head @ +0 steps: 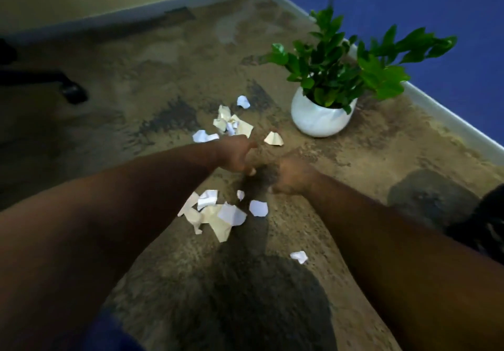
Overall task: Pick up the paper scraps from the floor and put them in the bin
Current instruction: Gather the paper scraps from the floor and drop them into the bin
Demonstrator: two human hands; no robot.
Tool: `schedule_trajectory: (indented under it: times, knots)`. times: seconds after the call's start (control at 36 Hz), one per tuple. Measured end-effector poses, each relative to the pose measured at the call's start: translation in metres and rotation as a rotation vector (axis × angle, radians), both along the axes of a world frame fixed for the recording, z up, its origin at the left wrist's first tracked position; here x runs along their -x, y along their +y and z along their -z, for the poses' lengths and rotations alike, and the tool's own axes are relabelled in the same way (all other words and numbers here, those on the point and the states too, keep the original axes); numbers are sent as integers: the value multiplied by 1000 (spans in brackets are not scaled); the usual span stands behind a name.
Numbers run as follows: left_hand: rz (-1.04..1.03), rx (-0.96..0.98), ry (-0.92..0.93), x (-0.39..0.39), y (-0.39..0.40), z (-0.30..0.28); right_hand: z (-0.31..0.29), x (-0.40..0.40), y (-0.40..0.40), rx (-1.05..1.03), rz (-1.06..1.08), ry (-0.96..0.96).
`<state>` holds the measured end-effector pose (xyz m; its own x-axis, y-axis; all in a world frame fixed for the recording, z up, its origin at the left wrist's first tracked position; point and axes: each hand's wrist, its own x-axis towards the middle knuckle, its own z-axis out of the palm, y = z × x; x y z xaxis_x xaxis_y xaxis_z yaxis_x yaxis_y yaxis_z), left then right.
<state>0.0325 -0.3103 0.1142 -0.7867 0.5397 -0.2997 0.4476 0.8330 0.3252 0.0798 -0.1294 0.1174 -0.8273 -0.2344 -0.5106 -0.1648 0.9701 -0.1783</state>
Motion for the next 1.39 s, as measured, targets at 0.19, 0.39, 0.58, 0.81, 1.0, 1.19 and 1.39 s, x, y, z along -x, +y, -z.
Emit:
schedule_trajectory:
  times: [0.19,0.39,0.58,0.81,1.0,1.19,1.39]
  knots:
    - [43,351,-237,-15,-75,38,60,-32,-40,104,187,-141]
    - [63,460,-274,-38,-110,78,87,-48,-75,40,166,-125]
    - [-19,515,-235,-56,-105,102,109,-65,-102,-13,213,-52]
    - [-27,465,-82,-58,-87,107,116,-67,-117,7,147,41]
    - [-26,258,-136,-59,-81,111,117,-65,-115,176,119,86]
    - [-133,28,-168,-70,-54,108,109,-64,-115,289,192,126]
    - [-126,66,-128,-57,-33,91,94,-53,-100,346,314,94]
